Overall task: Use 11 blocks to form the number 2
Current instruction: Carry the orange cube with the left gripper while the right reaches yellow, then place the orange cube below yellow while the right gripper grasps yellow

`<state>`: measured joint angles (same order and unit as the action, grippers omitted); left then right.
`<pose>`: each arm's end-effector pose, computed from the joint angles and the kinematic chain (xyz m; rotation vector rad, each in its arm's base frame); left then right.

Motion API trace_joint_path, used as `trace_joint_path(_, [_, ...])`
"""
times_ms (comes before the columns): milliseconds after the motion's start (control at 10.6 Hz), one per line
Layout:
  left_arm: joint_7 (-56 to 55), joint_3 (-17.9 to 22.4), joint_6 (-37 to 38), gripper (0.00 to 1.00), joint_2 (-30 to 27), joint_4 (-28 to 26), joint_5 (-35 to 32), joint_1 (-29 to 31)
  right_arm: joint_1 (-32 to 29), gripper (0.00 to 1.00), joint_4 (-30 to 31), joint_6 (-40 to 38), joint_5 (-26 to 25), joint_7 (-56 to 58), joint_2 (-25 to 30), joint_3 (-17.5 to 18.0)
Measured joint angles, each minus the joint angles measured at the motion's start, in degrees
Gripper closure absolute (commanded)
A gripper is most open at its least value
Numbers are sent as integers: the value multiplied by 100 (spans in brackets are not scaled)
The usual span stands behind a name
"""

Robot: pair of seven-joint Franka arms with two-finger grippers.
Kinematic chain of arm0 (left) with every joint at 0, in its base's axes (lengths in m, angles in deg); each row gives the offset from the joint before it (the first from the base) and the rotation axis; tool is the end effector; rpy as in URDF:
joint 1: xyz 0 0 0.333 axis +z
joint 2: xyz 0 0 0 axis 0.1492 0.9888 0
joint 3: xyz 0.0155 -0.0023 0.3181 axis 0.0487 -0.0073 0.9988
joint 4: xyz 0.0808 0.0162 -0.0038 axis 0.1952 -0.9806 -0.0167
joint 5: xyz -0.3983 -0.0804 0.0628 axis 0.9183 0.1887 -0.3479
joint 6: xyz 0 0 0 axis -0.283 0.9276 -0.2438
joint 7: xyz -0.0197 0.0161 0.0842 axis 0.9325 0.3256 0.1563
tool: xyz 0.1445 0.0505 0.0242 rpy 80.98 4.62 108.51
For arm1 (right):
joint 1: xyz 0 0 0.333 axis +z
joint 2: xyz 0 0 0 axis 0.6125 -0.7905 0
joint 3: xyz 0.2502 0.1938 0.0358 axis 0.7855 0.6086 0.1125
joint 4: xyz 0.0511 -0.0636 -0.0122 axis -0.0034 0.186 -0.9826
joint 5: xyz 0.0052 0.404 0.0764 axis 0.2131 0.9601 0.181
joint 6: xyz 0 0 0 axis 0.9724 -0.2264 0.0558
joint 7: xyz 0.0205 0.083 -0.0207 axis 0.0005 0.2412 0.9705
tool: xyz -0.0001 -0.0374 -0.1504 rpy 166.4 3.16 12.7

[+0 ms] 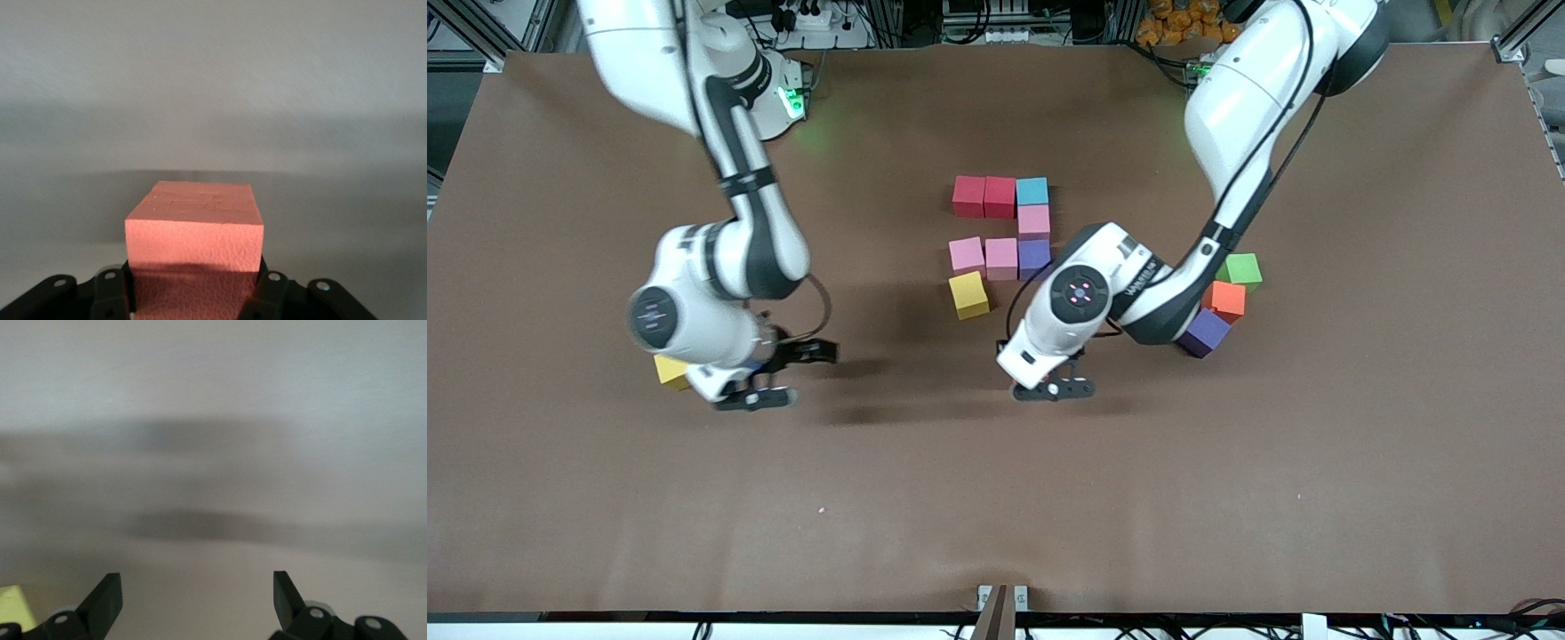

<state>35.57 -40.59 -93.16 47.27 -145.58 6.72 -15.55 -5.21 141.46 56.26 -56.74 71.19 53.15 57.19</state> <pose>0.5953 -0.4934 0.1946 3.0067 0.0608 -0.0838 0.6404 0.1433 0.2144 -2.9603 -0.0554 0.1632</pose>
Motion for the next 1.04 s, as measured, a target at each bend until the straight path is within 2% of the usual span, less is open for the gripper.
trace_joint_path(379, [-120, 18, -137, 65, 496, 458, 0, -454, -995, 0, 34, 34, -854, 751, -14, -11])
trace_joint_path(758, [-200, 112, -263, 66, 721, 601, 0, -787, -1927, 0, 72, 284, -956, 2513, -99, -13])
trace_joint_path(1042, [-317, 139, -263, 66, 731, 618, 0, -888, -1984, 0, 249, 574, -969, 2976, -215, 36])
